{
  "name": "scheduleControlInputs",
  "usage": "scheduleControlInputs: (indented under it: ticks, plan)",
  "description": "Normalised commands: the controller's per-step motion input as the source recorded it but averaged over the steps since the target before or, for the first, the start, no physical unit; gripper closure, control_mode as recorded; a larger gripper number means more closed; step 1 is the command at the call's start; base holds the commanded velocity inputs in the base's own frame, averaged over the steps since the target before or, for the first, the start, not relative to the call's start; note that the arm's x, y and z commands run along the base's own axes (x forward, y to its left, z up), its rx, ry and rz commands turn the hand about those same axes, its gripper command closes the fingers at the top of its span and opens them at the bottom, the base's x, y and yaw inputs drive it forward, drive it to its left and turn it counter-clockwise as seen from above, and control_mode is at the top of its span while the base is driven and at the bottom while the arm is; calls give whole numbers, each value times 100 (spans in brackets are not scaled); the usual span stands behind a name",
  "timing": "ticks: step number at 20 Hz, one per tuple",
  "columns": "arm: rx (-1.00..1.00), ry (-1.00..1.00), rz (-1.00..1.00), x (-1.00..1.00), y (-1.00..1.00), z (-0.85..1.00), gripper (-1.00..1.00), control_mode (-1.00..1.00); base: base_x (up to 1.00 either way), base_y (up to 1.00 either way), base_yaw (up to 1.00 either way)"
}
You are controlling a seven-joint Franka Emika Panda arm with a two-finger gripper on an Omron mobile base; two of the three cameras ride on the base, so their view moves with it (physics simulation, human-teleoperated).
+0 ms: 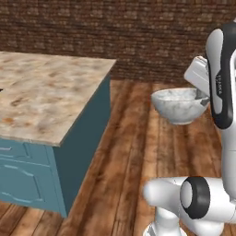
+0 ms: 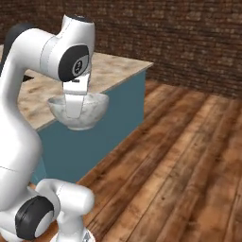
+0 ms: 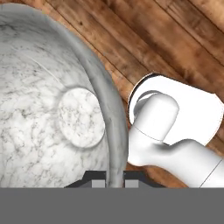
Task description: Pick up the bowls from the cabinet and place each bowl in front of a stool on the dining counter.
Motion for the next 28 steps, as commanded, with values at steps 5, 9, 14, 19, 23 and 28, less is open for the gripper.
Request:
scheduleControlInputs:
  ticks: [5,9,14,19,23,28]
  plan:
    - [0,0,0,0,0,0,100,100,100,-75,53]
    - [0,0,0,0,0,0,100,100,100,-98,43]
    - [0,0,0,0,0,0,100,100,94,-100,31]
    - [0,0,0,0,0,0,100,100,90,-100,23]
    - [0,0,0,0,0,0,100,100,94,-100,20]
    - [0,0,0,0,0,0,100,100,94,-100,20]
